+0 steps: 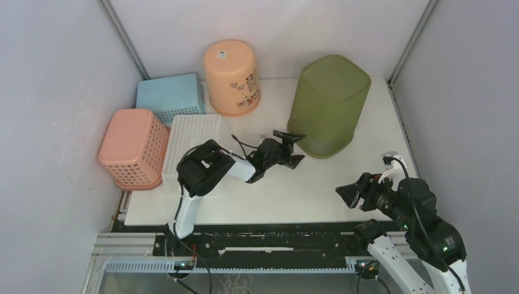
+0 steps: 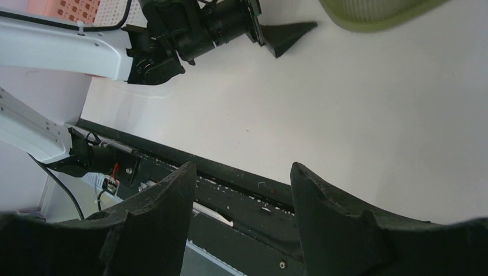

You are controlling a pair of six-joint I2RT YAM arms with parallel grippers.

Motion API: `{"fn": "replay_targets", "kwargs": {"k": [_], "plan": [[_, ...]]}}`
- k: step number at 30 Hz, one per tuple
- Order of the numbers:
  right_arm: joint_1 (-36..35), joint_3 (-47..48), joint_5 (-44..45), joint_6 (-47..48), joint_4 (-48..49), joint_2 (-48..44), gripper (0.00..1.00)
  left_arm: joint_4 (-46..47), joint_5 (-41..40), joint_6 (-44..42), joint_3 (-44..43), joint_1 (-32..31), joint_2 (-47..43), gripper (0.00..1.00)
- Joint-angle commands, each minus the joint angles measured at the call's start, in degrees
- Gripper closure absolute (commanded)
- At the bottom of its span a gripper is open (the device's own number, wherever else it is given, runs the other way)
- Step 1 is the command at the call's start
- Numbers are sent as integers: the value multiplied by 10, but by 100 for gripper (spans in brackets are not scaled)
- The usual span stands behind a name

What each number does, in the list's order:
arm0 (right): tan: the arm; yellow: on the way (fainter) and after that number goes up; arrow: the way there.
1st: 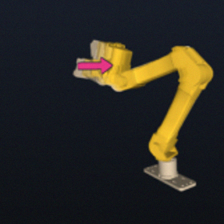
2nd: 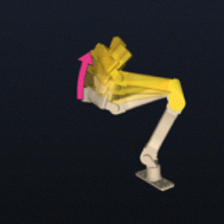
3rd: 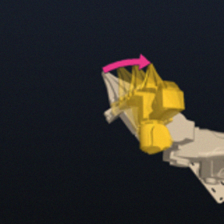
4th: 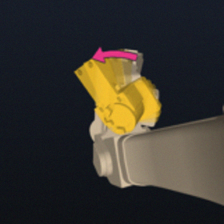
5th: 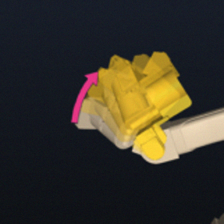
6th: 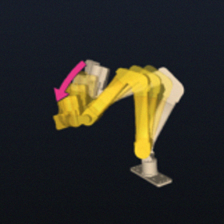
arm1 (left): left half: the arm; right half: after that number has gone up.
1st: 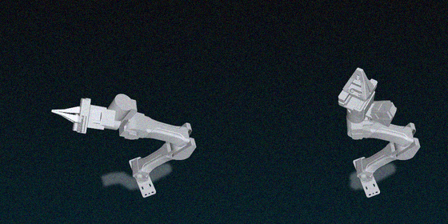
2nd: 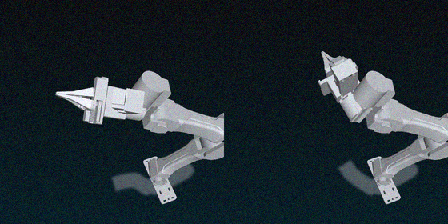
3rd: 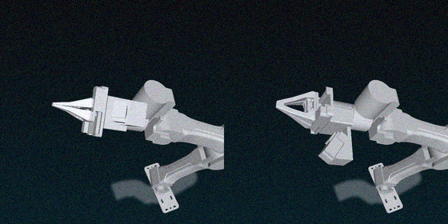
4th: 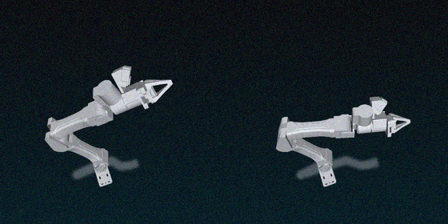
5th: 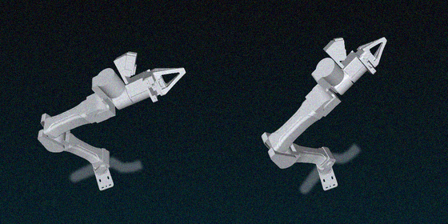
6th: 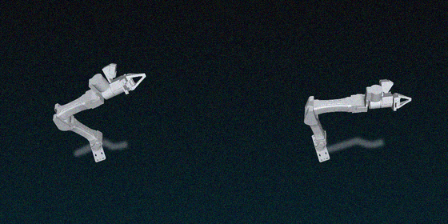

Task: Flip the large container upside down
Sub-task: Turn the container upside down at the center of the board, then move the container to the corner of the board.

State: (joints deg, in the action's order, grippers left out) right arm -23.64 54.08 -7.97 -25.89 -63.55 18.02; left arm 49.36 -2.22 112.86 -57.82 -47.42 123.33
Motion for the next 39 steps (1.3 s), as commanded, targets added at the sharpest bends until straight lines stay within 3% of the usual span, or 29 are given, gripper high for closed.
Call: {"fn": "replay_targets", "kwargs": {"k": [1, 5, 14, 18, 23, 27, 33, 39], "plan": [[3, 4, -10, -6, 49, 13, 31, -282, 48, -117, -33, -4, -60, 3], [3, -5, -14, -11, 69, 21, 31, -417, 26, -199, -63, -7, -93, 0], [1, -38, -3, -29, 142, 86, 31, -488, 15, -439, -56, -30, -222, 3], [-13, -59, 15, -39, 201, 132, 32, -577, -56, -540, -24, -43, -339, 2], [-64, -91, 78, -54, 296, 223, 32, -622, -145, -586, 63, -41, -513, 0], [-111, -90, 122, -53, 383, 353, 33, -617, -148, -611, 112, -16, -620, 0], [-130, -32, 154, -53, 480, 546, 33, -656, -140, -640, 119, 34, -680, 0], [-59, 5, 179, -74, 536, 679, 33, -665, -127, -646, 158, 71, -726, 0]]}}
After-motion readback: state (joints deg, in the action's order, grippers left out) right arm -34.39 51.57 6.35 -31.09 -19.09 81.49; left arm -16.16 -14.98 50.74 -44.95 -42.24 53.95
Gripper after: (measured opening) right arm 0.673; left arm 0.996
